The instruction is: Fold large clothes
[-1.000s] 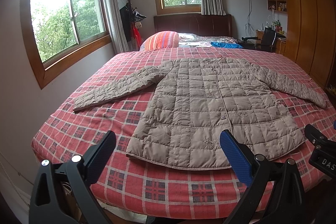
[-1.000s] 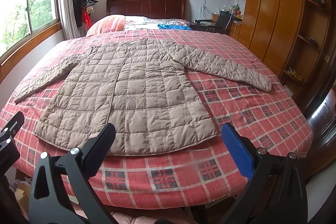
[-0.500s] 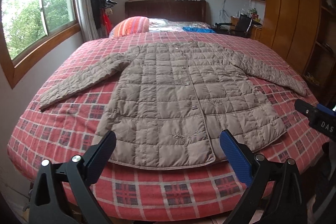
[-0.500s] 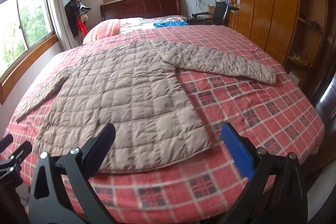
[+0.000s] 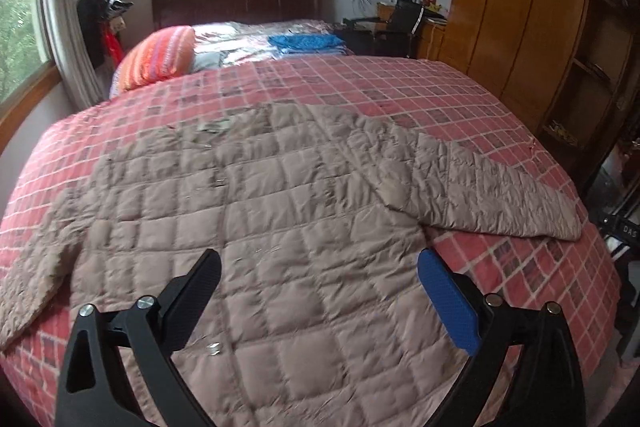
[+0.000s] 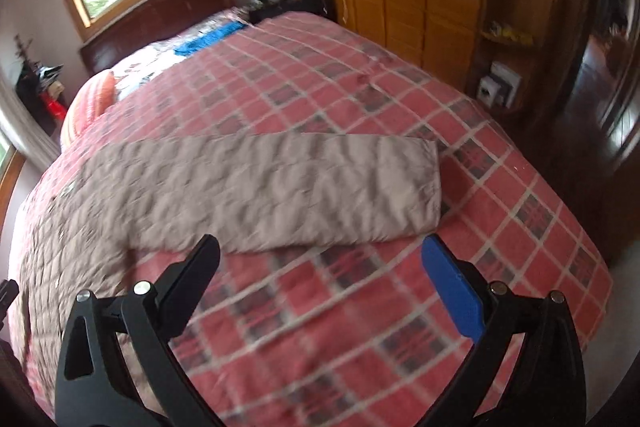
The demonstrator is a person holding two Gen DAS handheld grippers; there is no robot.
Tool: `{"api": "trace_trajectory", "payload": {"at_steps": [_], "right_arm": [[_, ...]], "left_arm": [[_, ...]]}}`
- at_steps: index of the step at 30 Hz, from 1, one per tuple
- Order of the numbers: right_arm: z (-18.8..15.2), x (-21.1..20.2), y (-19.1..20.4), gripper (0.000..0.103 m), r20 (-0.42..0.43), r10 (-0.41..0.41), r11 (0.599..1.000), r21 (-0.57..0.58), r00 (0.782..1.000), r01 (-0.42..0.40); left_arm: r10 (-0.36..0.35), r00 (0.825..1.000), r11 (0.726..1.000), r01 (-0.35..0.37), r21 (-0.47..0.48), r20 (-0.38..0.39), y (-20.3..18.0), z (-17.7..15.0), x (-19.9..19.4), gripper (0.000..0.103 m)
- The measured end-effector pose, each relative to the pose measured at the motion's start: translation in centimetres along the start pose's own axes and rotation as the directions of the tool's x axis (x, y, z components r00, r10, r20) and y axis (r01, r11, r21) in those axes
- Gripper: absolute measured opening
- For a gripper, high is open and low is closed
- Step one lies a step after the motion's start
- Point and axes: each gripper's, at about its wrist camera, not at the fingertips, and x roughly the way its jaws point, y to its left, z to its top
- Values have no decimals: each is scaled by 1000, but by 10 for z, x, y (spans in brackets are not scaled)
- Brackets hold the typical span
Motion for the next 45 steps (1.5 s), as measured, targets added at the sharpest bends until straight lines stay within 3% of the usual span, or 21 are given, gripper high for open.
{"api": "trace_trajectory", "payload": {"at_steps": [2,5,8,11,13,16,17,18,22,24,25,26,27,30,33,37,39,45], "right_arm": [[16,27,-26,100,-51,-1,998,56,999,4],[28,58,-58,100,-100,-15,993,117,995,27],[36,80,-77,100,-129,18,990,143,991,0],[41,97,-84,100,-157,-13,991,127,988,33],[43,108,-85,99,-180,22,992,128,983,1],[47,117,-83,97,-192,33,994,108,981,-12],[47,121,-82,92,-203,40,994,106,978,-18],[48,124,-82,77,-214,42,994,106,976,-20],[50,135,-77,68,-224,11,997,80,975,7],[51,134,-71,42,-220,-14,998,52,975,26],[50,132,-67,32,-227,2,999,54,974,10],[51,130,-65,14,-236,44,997,67,971,-28],[51,128,-61,10,-241,58,996,75,969,-41],[57,115,-43,9,-214,33,998,54,976,-22],[61,95,-20,9,-172,121,992,53,978,-114],[63,71,38,9,-139,208,976,-35,968,-215],[63,69,69,9,-153,251,961,-81,956,-266],[53,100,143,9,-235,220,938,-217,947,-271]], "left_arm": [[-66,995,998,65,-21,-75,-15,23,40,96],[-118,980,993,112,-43,-162,-33,47,92,89],[-152,961,988,140,-64,-232,-48,60,134,84],[-214,933,976,191,-107,-288,-54,64,164,73],[-259,915,964,225,-141,-310,-56,66,180,67],[-290,903,954,243,-177,-318,-51,66,197,58],[-306,897,948,255,-190,-319,-49,66,200,56],[-317,891,944,264,-199,-324,-46,66,204,52],[-363,872,925,293,-242,-329,-34,63,213,42],[-380,867,917,308,-253,-322,-28,61,214,38],[-388,865,914,314,-257,-320,-27,61,215,37],[-394,863,911,321,-259,-318,-26,60,216,37],[-399,861,909,325,-261,-315,-26,61,217,36],[-409,858,904,337,-262,-309,-26,61,217,35],[-424,852,898,351,-268,-308,-24,61,219,35],[-446,842,886,368,-282,-304,-14,57,216,35],[-446,843,887,371,-276,-301,-12,56,215,35],[-447,843,887,376,-266,-300,-10,55,213,35]]}}
